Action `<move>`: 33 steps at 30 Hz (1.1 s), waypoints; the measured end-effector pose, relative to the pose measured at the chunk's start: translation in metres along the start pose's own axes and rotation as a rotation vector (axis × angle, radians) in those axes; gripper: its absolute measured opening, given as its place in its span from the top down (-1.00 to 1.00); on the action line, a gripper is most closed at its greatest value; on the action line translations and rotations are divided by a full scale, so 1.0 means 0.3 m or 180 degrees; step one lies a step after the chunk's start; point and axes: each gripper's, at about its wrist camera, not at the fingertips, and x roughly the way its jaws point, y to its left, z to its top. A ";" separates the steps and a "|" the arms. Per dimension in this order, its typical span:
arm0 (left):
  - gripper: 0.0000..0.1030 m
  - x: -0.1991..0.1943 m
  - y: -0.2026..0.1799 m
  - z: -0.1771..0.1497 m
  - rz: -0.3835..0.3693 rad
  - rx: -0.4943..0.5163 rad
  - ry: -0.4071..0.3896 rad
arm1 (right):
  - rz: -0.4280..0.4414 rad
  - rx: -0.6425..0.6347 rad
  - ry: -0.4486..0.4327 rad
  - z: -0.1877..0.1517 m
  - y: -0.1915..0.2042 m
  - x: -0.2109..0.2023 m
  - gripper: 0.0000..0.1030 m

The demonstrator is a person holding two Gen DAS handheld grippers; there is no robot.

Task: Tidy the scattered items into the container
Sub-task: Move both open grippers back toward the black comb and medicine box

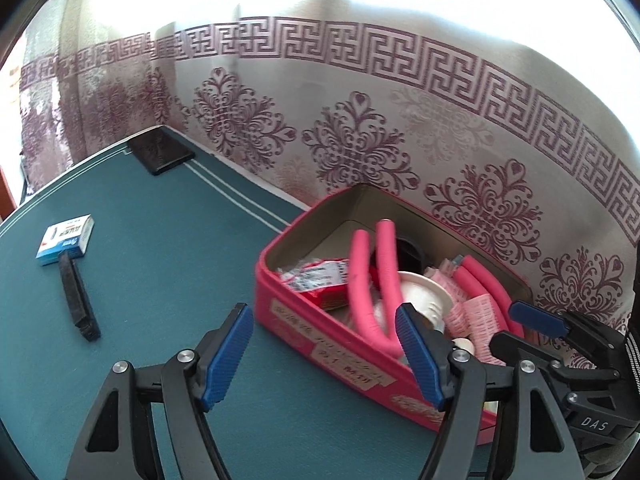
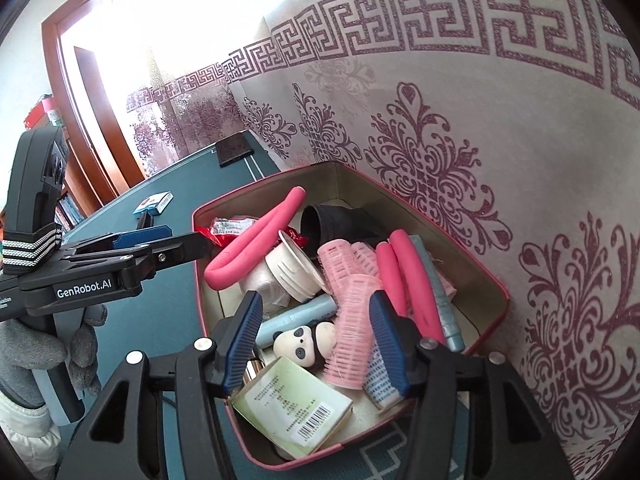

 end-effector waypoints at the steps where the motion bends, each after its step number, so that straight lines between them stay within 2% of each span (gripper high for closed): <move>1: -0.46 -0.006 0.019 -0.001 0.0023 -0.0036 -0.0012 | 0.0007 -0.0001 -0.0004 0.003 0.006 0.001 -0.18; 12: -0.46 -0.079 0.231 -0.021 0.0330 -0.0388 -0.0102 | 0.0215 -0.0130 -0.0090 0.049 0.119 0.023 -0.19; 14: -0.47 -0.092 0.276 -0.024 0.0410 -0.0451 -0.0113 | 0.0285 -0.0184 -0.0095 0.058 0.157 0.031 -0.19; 17: -0.60 -0.129 0.359 -0.036 0.0543 -0.0571 -0.0153 | 0.0411 -0.0294 -0.0102 0.072 0.223 0.046 -0.19; 22: -0.60 -0.201 0.491 -0.071 0.0834 -0.0744 -0.0231 | 0.0646 -0.0500 -0.0110 0.094 0.358 0.088 -0.19; 27: -0.60 -0.256 0.620 -0.120 0.0987 -0.0969 -0.0268 | 0.0839 -0.0707 -0.0031 0.109 0.507 0.163 -0.19; 33: -0.60 -0.296 0.732 -0.190 0.1167 -0.1148 -0.0257 | 0.0961 -0.0725 0.0213 0.112 0.622 0.292 -0.21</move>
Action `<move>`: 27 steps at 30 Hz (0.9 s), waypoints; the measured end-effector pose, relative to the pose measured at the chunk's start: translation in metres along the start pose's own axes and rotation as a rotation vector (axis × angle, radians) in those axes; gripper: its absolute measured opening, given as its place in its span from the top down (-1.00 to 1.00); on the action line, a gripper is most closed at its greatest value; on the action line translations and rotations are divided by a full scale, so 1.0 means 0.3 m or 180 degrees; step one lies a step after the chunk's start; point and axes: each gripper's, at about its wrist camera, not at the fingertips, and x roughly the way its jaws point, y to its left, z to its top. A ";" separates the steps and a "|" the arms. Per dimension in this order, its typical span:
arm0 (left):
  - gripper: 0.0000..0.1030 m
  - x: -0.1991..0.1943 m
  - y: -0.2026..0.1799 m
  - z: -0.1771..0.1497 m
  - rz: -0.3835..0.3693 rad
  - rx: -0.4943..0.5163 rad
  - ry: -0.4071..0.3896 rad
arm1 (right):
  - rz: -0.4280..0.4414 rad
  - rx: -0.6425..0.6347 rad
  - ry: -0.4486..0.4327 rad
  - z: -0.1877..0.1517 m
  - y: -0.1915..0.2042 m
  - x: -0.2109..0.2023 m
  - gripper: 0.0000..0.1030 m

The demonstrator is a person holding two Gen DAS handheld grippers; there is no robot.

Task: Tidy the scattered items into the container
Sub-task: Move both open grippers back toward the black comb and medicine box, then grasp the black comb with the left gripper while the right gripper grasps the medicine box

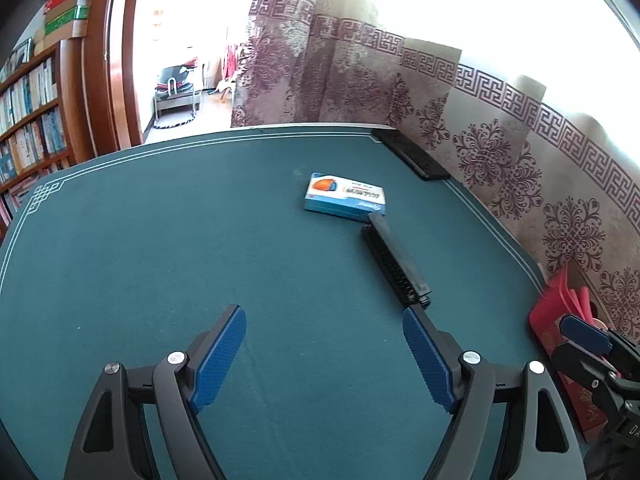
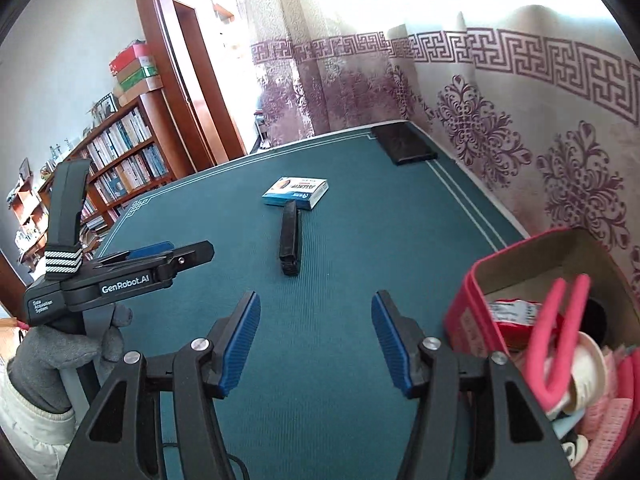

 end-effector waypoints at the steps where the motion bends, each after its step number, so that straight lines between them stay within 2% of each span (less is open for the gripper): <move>1: -0.60 0.004 0.024 -0.006 0.0043 -0.0036 0.0004 | 0.0004 -0.0003 0.0032 0.004 0.009 0.023 -0.21; 5: -0.60 0.026 0.105 -0.026 0.0129 -0.0219 0.0042 | -0.0008 -0.0071 0.0111 0.020 0.049 0.102 -0.24; 8: -0.60 0.042 0.143 -0.035 0.0181 -0.0283 0.0058 | 0.0023 -0.0037 0.0182 0.046 0.065 0.167 -0.47; 17: -0.60 0.054 0.243 -0.045 0.0290 -0.0536 0.0048 | 0.0120 0.0075 0.0386 0.142 0.087 0.356 -0.49; 23: -0.60 0.074 0.258 -0.057 0.0254 -0.0592 0.0098 | 0.0011 0.0140 0.0550 0.204 0.038 0.480 -0.52; 25: -0.60 0.081 0.254 -0.060 0.0230 -0.0575 0.0113 | 0.0017 0.0311 0.0608 0.231 -0.008 0.506 -0.52; 27: -0.60 0.085 0.252 -0.059 0.0234 -0.0561 0.0108 | 0.0146 0.0522 0.0644 0.239 -0.045 0.507 -0.52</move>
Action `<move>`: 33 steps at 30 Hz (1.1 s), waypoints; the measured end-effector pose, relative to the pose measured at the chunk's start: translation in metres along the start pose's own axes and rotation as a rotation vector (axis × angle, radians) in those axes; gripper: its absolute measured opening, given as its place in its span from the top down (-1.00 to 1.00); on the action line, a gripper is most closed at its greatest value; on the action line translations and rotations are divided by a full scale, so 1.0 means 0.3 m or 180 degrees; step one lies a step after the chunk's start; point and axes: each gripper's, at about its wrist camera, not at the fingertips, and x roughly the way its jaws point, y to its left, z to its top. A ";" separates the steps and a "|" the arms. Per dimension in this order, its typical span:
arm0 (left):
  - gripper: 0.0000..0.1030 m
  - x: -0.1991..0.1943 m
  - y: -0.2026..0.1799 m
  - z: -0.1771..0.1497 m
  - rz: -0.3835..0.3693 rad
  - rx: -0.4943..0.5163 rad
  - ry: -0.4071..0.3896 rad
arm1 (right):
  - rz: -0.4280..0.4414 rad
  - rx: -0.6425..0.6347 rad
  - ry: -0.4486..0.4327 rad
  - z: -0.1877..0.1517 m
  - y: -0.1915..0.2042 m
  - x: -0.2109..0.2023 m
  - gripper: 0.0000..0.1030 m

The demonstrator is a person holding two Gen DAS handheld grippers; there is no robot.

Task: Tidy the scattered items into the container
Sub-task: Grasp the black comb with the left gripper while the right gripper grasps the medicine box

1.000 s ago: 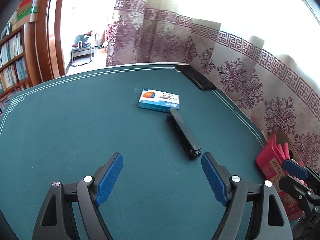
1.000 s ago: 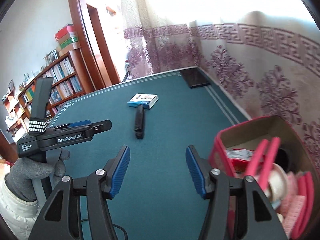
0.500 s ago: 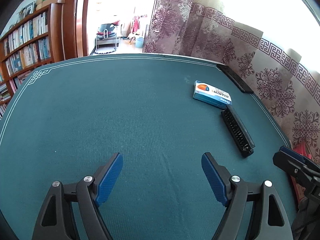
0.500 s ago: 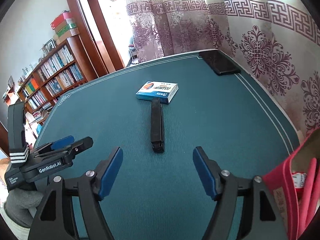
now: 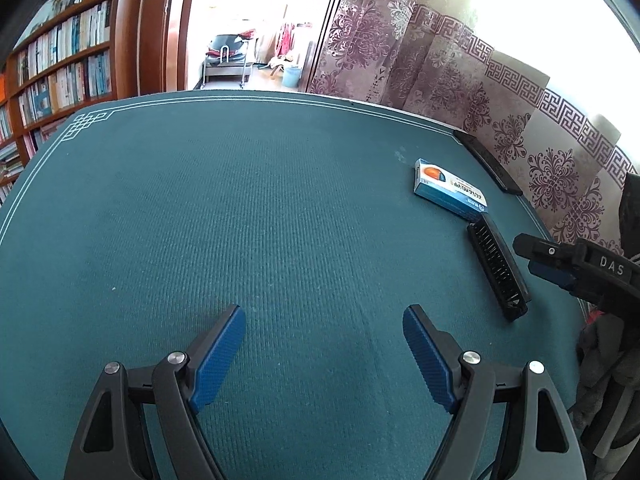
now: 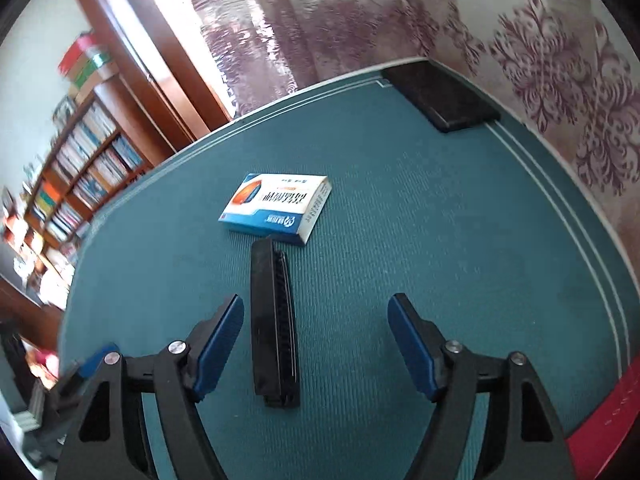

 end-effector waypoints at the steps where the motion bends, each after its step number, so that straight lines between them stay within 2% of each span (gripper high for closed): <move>1: -0.60 0.001 -0.001 0.000 -0.0001 -0.0003 -0.0001 | 0.0059 0.0042 -0.0002 -0.003 -0.009 -0.006 -0.52; 4: -0.60 0.004 -0.012 0.001 -0.0020 -0.0001 0.0010 | 0.0061 0.0116 -0.0030 -0.032 -0.025 -0.020 -0.51; 9: -0.60 0.013 -0.079 0.002 -0.0193 0.0098 0.0114 | -0.0020 0.0360 -0.0209 -0.070 -0.066 -0.069 -0.51; 19: -0.60 0.073 -0.374 0.027 -0.0519 0.0591 0.0215 | -0.0315 0.0117 -0.0761 -0.057 -0.051 -0.244 -0.52; 24: -0.60 0.135 -0.477 0.048 -0.0467 0.0669 0.0198 | -0.0330 0.0107 -0.0982 -0.072 -0.064 -0.323 -0.53; 25: -0.54 0.150 -0.496 0.053 -0.0469 0.0706 0.0186 | -0.0336 0.0096 -0.1016 -0.074 -0.066 -0.333 -0.54; 26: -0.28 0.163 -0.512 0.056 -0.0458 0.0753 0.0175 | -0.0344 0.0089 -0.1040 -0.076 -0.068 -0.339 -0.54; 27: 0.15 0.183 -0.528 0.058 -0.0446 0.0806 0.0188 | -0.0349 0.0082 -0.1054 -0.078 -0.068 -0.344 -0.54; 28: 0.43 0.201 -0.531 0.059 -0.0489 0.0808 0.0233 | -0.0350 0.0076 -0.1065 -0.079 -0.070 -0.346 -0.54; 29: 0.48 0.216 -0.529 0.060 -0.0510 0.0778 0.0255 | -0.0352 0.0074 -0.1070 -0.079 -0.071 -0.345 -0.54; 30: 0.61 0.218 -0.525 0.062 -0.0488 0.0776 0.0209 | -0.0357 0.0071 -0.1070 -0.079 -0.073 -0.343 -0.54; 33: 0.66 0.209 -0.486 0.068 -0.0489 0.0716 0.0198 | -0.0342 0.0058 -0.1056 -0.083 -0.076 -0.334 -0.54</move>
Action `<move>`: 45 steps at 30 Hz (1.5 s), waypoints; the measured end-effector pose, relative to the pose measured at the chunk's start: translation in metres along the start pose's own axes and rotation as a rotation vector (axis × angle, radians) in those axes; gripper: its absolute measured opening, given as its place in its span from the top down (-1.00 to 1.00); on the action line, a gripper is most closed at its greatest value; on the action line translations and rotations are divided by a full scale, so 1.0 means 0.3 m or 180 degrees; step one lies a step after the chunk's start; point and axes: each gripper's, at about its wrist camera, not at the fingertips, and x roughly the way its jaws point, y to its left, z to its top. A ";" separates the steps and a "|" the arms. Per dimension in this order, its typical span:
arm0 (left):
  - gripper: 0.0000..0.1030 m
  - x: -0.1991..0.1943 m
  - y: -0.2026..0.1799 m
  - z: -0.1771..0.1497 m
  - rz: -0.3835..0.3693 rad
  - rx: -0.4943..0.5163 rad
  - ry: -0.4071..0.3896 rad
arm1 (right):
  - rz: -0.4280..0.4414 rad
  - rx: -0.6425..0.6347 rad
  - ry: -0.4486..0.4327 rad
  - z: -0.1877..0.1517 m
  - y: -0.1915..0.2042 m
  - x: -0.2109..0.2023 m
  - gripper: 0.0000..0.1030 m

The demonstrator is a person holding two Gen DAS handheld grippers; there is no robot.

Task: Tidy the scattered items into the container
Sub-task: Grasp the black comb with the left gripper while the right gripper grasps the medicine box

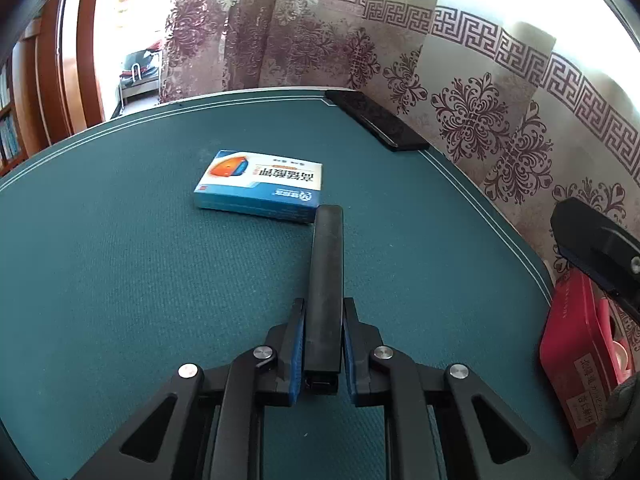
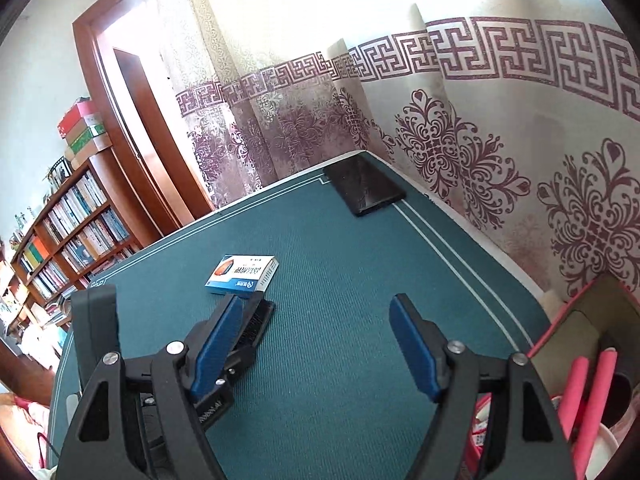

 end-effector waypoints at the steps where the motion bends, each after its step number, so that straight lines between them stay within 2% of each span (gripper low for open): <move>1: 0.67 -0.012 0.018 -0.004 0.0027 -0.0019 -0.0021 | 0.0003 -0.0002 0.0016 -0.002 0.001 0.006 -0.54; 7: 0.67 -0.107 0.151 -0.049 0.0249 -0.0109 -0.0133 | 0.0091 -0.0064 0.0157 -0.020 0.036 0.062 -0.54; 13: 0.67 -0.228 0.356 -0.100 0.0479 -0.0393 -0.0261 | 0.0326 0.0211 0.0571 -0.035 0.056 0.216 -0.54; 16: 0.67 -0.268 0.448 -0.125 0.0560 -0.0535 -0.0294 | 0.0325 0.0207 0.0681 -0.042 0.083 0.287 -0.54; 22: 0.67 -0.276 0.516 -0.159 0.0503 -0.0673 -0.0308 | 0.0201 -0.0186 0.0727 0.028 0.165 0.419 -0.58; 26: 0.67 -0.267 0.517 -0.166 0.0462 -0.0697 -0.0307 | 0.0336 -0.0313 0.0711 0.115 0.214 0.495 -0.62; 30: 0.67 -0.269 0.521 -0.167 0.0451 -0.0705 -0.0314 | 0.0534 -0.0644 0.0894 0.173 0.295 0.612 -0.62; 33: 0.66 -0.262 0.523 -0.160 0.0442 -0.0708 -0.0308 | 0.0475 -0.1055 0.1105 0.140 0.342 0.663 -0.62; 34: 0.66 -0.258 0.524 -0.156 0.0444 -0.0706 -0.0303 | 0.0513 -0.1173 0.1076 0.121 0.352 0.653 -0.62; 36: 0.66 -0.253 0.521 -0.149 0.0459 -0.0685 -0.0295 | 0.0392 -0.1458 0.1074 0.075 0.375 0.629 -0.51; 37: 0.66 -0.249 0.518 -0.144 0.0471 -0.0674 -0.0291 | 0.0237 -0.1678 0.1033 0.045 0.393 0.613 -0.36; 38: 0.66 -0.247 0.518 -0.141 0.0476 -0.0663 -0.0286 | 0.0246 -0.1692 0.1010 0.034 0.397 0.600 -0.13; 42: 0.66 -0.235 0.510 -0.129 0.0504 -0.0618 -0.0277 | 0.0316 -0.1344 0.1104 0.014 0.379 0.545 -0.12; 45: 0.67 -0.238 0.509 -0.130 0.0502 -0.0618 -0.0285 | 0.0600 -0.0925 0.1168 -0.007 0.335 0.492 -0.12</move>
